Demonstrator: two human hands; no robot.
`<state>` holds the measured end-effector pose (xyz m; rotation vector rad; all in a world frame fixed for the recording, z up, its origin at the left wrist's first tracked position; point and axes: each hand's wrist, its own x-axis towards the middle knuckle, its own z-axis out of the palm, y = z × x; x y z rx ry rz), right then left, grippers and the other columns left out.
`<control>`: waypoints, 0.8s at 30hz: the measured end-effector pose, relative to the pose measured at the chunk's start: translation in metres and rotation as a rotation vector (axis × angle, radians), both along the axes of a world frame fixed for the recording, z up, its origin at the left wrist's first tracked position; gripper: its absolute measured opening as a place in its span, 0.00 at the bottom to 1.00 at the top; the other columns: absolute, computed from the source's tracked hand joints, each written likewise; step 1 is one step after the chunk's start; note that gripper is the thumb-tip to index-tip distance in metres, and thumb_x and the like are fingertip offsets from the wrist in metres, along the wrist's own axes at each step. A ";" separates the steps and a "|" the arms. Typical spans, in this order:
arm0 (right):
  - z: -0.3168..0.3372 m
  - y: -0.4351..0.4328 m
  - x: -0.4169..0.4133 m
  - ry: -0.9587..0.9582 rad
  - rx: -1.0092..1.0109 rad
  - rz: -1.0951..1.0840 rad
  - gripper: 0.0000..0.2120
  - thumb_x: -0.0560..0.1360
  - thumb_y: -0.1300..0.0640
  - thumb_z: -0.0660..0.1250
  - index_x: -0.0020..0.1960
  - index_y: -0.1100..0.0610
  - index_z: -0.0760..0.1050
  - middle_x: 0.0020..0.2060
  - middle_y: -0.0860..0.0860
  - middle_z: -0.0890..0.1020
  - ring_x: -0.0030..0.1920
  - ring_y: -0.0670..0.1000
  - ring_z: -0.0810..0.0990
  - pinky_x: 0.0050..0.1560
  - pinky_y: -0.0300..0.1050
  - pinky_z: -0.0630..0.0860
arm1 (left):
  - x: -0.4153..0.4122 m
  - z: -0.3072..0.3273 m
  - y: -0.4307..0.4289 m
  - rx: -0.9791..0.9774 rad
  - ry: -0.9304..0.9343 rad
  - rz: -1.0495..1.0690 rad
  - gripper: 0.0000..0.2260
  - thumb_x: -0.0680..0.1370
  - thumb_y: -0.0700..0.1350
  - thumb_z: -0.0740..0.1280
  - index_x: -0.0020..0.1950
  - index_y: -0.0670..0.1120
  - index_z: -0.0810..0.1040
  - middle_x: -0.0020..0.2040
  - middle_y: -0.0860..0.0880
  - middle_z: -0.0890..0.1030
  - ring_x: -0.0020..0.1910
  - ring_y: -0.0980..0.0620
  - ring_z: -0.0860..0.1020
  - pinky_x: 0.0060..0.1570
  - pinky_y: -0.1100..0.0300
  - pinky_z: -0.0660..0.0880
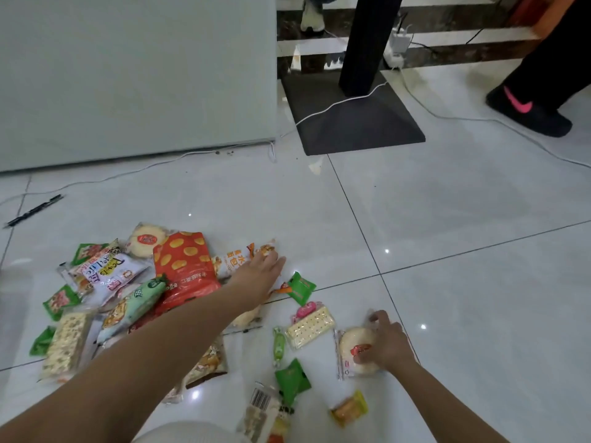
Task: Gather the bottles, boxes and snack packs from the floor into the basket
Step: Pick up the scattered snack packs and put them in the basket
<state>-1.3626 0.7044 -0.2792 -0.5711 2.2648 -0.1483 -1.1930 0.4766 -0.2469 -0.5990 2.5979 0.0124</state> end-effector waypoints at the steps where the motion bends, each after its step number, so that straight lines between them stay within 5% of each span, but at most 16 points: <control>1: 0.000 -0.001 -0.001 -0.016 -0.002 0.004 0.38 0.56 0.50 0.80 0.60 0.51 0.64 0.54 0.54 0.72 0.53 0.54 0.74 0.50 0.44 0.73 | 0.001 0.003 0.000 -0.033 -0.001 -0.053 0.32 0.76 0.34 0.61 0.77 0.42 0.50 0.76 0.42 0.52 0.73 0.40 0.56 0.68 0.50 0.66; 6: 0.001 -0.013 -0.003 -0.048 -0.063 -0.034 0.25 0.62 0.50 0.77 0.49 0.54 0.67 0.46 0.51 0.75 0.46 0.52 0.74 0.43 0.41 0.69 | 0.014 -0.005 -0.004 -0.201 -0.031 -0.383 0.25 0.76 0.36 0.62 0.72 0.44 0.59 0.75 0.40 0.55 0.74 0.41 0.55 0.73 0.49 0.54; 10: 0.005 -0.022 -0.002 -0.243 -0.245 -0.396 0.27 0.68 0.54 0.74 0.60 0.60 0.66 0.53 0.56 0.75 0.54 0.57 0.76 0.49 0.51 0.76 | 0.011 -0.011 -0.005 -0.255 -0.055 -0.489 0.21 0.79 0.35 0.57 0.71 0.39 0.59 0.65 0.38 0.71 0.71 0.40 0.63 0.73 0.49 0.36; 12: 0.012 -0.028 -0.005 -0.382 -0.285 -0.557 0.27 0.70 0.57 0.74 0.63 0.61 0.64 0.56 0.57 0.75 0.56 0.60 0.77 0.49 0.55 0.78 | 0.012 -0.011 -0.005 -0.270 -0.003 -0.515 0.18 0.78 0.39 0.61 0.68 0.39 0.66 0.58 0.41 0.76 0.63 0.42 0.71 0.75 0.49 0.45; 14: 0.024 -0.035 -0.010 -0.473 -0.311 -0.638 0.28 0.69 0.59 0.74 0.63 0.61 0.63 0.57 0.59 0.75 0.55 0.61 0.78 0.48 0.59 0.80 | 0.012 0.000 -0.006 -0.251 0.059 -0.468 0.17 0.69 0.50 0.72 0.55 0.43 0.79 0.49 0.46 0.81 0.53 0.47 0.78 0.67 0.51 0.68; 15: 0.031 -0.040 -0.012 -0.508 -0.333 -0.658 0.27 0.70 0.61 0.73 0.63 0.62 0.62 0.57 0.59 0.74 0.53 0.61 0.78 0.44 0.59 0.81 | 0.013 0.006 -0.006 -0.247 0.149 -0.414 0.18 0.66 0.54 0.74 0.49 0.45 0.81 0.47 0.47 0.81 0.50 0.48 0.78 0.61 0.54 0.73; 18: 0.056 -0.062 -0.013 -0.583 -0.401 -0.631 0.22 0.73 0.65 0.68 0.62 0.63 0.61 0.55 0.61 0.73 0.50 0.62 0.78 0.31 0.54 0.81 | 0.017 0.017 -0.007 0.040 0.323 0.091 0.22 0.74 0.58 0.66 0.59 0.42 0.70 0.55 0.44 0.75 0.57 0.45 0.73 0.55 0.54 0.69; 21: 0.081 -0.100 -0.006 -0.476 -0.441 -0.509 0.15 0.74 0.68 0.66 0.57 0.63 0.64 0.44 0.58 0.75 0.43 0.59 0.77 0.39 0.55 0.78 | 0.029 0.048 -0.017 0.372 0.726 0.669 0.20 0.74 0.53 0.68 0.52 0.44 0.61 0.43 0.46 0.76 0.43 0.44 0.77 0.36 0.56 0.68; 24: 0.096 -0.152 0.013 -0.426 -0.499 -0.384 0.15 0.72 0.68 0.68 0.58 0.67 0.71 0.47 0.63 0.80 0.44 0.61 0.79 0.39 0.55 0.80 | 0.069 0.070 -0.040 0.480 0.949 1.020 0.21 0.72 0.53 0.71 0.50 0.43 0.64 0.38 0.50 0.76 0.37 0.48 0.77 0.33 0.57 0.69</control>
